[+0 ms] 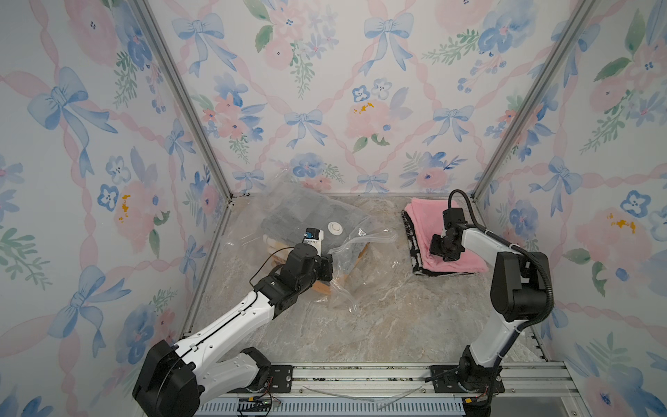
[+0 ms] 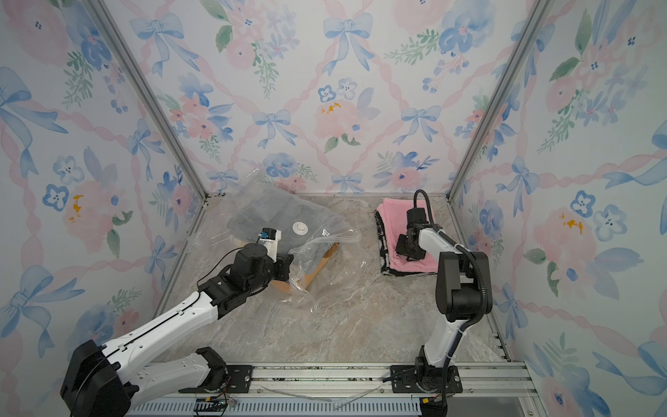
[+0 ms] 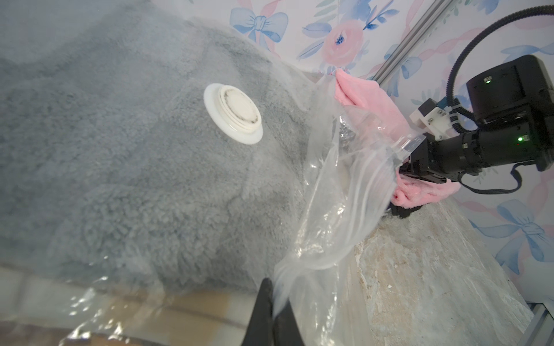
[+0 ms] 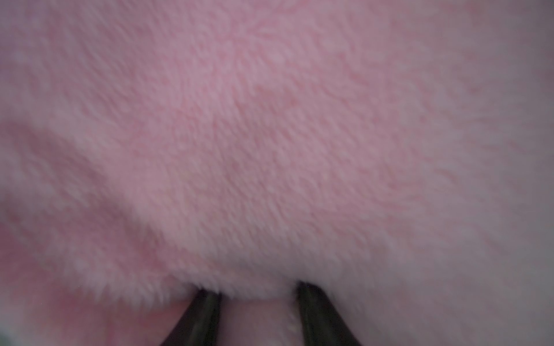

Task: Take the blanket out of the vacuum bag
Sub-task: Move the blanket to the corner of the board.

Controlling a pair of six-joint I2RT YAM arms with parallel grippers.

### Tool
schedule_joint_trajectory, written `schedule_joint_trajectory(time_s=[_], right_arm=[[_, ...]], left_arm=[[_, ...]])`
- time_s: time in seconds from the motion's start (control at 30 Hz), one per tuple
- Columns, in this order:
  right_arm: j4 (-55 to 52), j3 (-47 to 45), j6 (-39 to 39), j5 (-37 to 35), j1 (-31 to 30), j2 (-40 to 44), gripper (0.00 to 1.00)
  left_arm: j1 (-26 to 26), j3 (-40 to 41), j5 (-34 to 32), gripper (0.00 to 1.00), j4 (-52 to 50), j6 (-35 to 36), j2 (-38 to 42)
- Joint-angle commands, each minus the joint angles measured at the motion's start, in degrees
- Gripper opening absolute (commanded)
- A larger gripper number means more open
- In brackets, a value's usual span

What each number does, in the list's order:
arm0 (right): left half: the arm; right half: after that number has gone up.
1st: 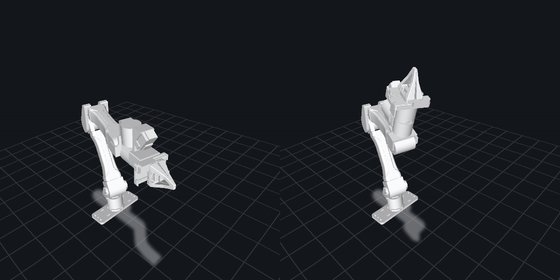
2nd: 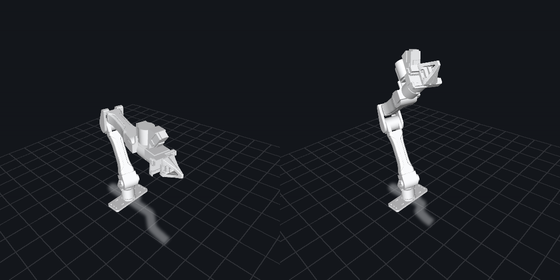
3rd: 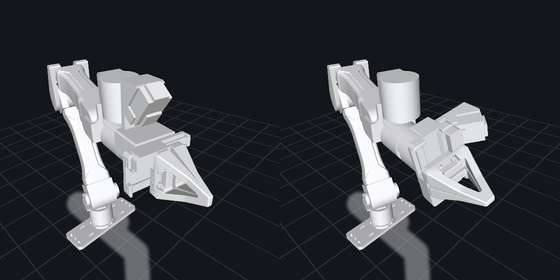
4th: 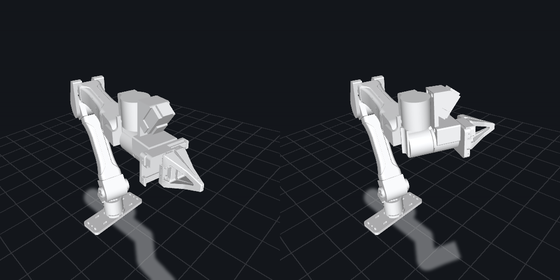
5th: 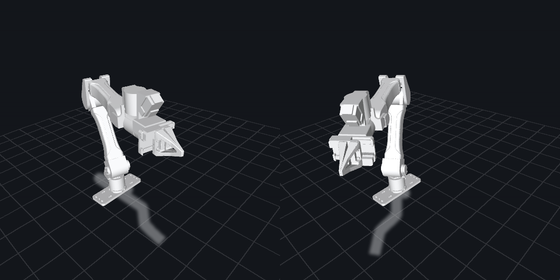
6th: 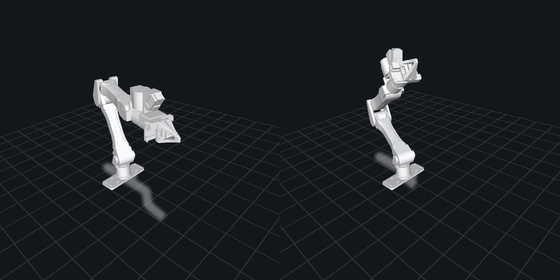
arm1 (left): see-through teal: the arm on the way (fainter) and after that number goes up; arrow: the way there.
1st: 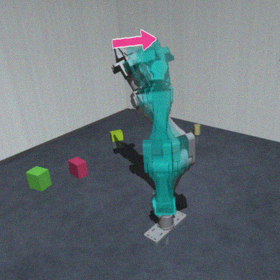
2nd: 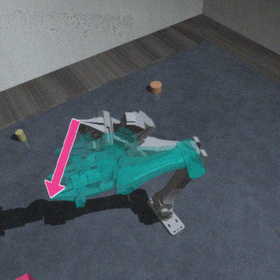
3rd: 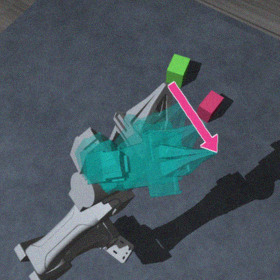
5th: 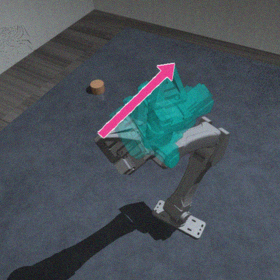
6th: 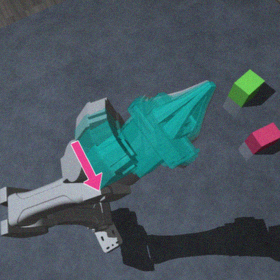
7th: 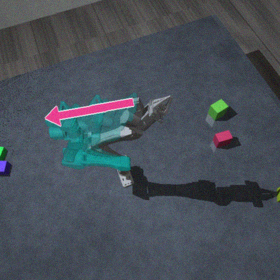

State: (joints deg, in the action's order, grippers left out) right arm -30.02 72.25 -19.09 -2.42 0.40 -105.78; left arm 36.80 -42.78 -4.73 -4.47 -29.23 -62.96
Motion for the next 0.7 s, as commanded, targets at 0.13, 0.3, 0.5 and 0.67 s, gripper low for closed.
schedule_joint_trajectory(time_s=[0.13,0.3,0.5,0.67], right_arm=[[-2.11,5.94,0.09,0.64,4.20,-6.52,0.44],[-2.06,10.60,1.04,1.71,5.81,-10.01,0.44],[-1.06,9.96,1.96,2.03,6.01,-8.48,0.45],[-0.49,4.81,2.56,3.57,3.44,-3.06,0.46]], left_arm=[[0.21,-1.99,-0.24,0.00,-2.74,0.56,0.64],[0.24,-2.34,-0.10,0.00,-2.73,0.59,0.38],[0.26,-3.03,0.38,0.00,-2.50,0.43,-0.28],[0.17,-3.18,0.85,0.00,-1.99,0.65,-0.89]])
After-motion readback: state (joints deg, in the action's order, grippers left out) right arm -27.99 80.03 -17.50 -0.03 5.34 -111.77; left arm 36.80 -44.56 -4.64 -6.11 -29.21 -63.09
